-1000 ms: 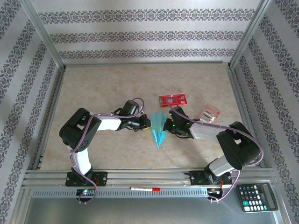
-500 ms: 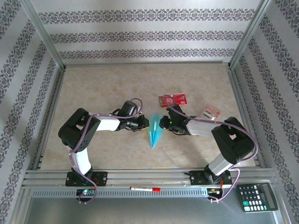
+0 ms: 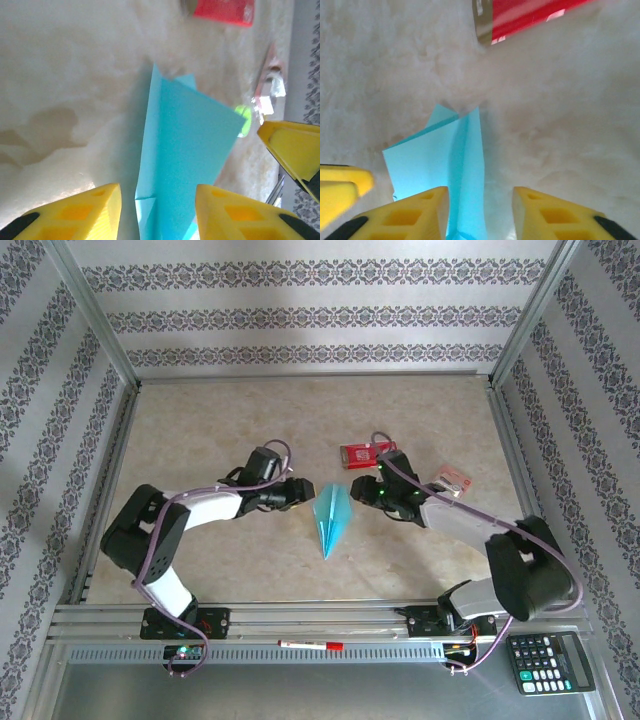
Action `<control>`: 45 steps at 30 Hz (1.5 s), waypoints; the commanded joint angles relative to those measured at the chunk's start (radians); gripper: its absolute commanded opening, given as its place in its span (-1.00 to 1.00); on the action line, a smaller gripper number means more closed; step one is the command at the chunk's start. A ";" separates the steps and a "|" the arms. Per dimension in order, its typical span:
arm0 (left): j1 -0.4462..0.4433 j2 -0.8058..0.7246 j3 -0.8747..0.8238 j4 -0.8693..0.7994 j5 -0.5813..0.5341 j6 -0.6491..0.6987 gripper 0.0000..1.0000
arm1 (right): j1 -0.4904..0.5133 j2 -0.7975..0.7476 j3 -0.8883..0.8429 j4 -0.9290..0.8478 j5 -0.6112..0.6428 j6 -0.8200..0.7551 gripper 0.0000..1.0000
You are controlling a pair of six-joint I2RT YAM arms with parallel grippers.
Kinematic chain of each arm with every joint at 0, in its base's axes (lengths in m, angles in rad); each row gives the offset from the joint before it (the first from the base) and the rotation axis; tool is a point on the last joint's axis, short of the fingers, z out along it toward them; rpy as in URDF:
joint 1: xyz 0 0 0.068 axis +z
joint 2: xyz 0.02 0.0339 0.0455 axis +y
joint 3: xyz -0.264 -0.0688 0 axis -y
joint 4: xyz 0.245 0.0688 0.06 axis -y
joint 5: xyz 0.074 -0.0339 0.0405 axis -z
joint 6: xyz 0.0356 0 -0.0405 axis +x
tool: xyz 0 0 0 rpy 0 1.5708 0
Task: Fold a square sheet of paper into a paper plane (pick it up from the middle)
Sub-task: Move a paper plane to the center of the table, then reset both arms
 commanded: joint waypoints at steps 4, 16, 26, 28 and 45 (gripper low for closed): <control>0.127 -0.198 0.000 -0.174 -0.218 0.199 0.11 | -0.058 -0.119 0.114 -0.226 0.406 -0.325 0.21; 0.295 -0.416 -0.142 0.075 -0.907 0.705 1.00 | -0.259 0.016 -0.050 0.228 0.713 -0.646 0.96; 0.491 -0.145 -0.235 0.389 -0.635 0.781 1.00 | -0.408 0.024 -0.185 0.575 0.347 -0.607 0.96; 0.503 -0.096 -0.285 0.499 -0.595 0.785 1.00 | -0.422 0.024 -0.188 0.587 0.300 -0.614 0.95; 0.499 -0.051 -0.427 0.820 -0.540 0.808 1.00 | -0.463 0.107 -0.300 0.917 0.200 -0.661 0.96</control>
